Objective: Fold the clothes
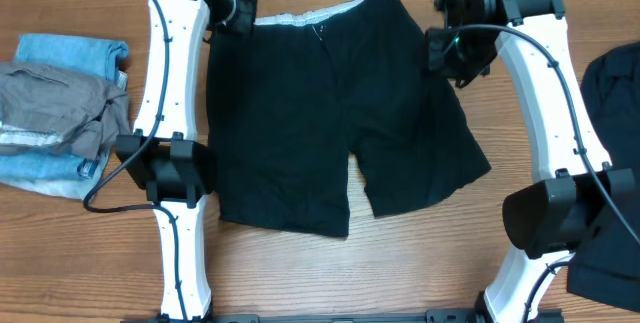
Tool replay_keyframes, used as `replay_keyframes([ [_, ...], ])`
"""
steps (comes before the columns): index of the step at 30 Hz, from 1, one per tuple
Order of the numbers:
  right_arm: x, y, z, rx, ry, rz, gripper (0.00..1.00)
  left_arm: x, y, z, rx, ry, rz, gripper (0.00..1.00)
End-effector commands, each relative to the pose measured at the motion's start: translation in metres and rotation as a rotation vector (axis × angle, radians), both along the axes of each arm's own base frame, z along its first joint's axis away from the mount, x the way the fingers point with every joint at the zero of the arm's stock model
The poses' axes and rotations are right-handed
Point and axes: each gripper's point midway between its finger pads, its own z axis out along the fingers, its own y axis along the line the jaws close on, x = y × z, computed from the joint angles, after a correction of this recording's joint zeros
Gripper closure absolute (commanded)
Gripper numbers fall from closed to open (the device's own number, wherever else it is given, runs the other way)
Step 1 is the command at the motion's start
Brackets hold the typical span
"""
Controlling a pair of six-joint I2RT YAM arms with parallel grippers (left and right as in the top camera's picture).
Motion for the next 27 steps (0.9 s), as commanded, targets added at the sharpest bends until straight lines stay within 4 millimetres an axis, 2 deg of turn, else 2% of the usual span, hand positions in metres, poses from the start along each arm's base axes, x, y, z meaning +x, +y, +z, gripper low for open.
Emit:
replay_keyframes([
  [1,-0.013,-0.006,-0.027,-0.012,0.101,-0.038,0.96,-0.013,-0.030,-0.040,-0.008,0.070,-0.182,0.96],
  [3,-0.026,-0.009,-0.047,-0.029,0.173,-0.055,0.96,-0.016,-0.035,-0.066,0.015,0.100,-0.218,0.96],
  [6,-0.048,-0.018,-0.094,-0.083,0.289,-0.129,0.96,-0.017,-0.039,-0.097,0.031,0.114,-0.256,0.96],
  [8,-0.057,-0.022,-0.123,-0.097,0.320,-0.177,0.96,-0.015,-0.031,-0.114,0.075,0.117,-0.242,0.96],
  [9,-0.058,-0.031,-0.136,-0.141,0.320,-0.221,0.96,-0.014,-0.028,-0.122,0.091,0.118,-0.236,0.96],
  [11,-0.061,-0.047,-0.153,-0.227,0.310,-0.286,0.96,-0.016,-0.024,-0.130,0.104,0.131,-0.220,0.96],
  [14,-0.072,-0.049,-0.180,-0.230,0.320,-0.289,0.96,-0.014,-0.022,-0.136,0.116,0.125,-0.216,0.96],
  [17,-0.076,-0.056,-0.194,-0.262,0.308,-0.320,0.96,-0.014,-0.015,-0.138,0.142,0.135,-0.169,0.96],
  [21,-0.077,-0.060,-0.208,-0.268,0.283,-0.333,0.96,-0.024,-0.014,-0.154,0.142,0.176,-0.157,0.96],
  [27,-0.068,-0.102,-0.209,-0.280,0.262,-0.429,0.96,-0.033,-0.013,-0.159,0.122,0.221,-0.085,0.96],
])
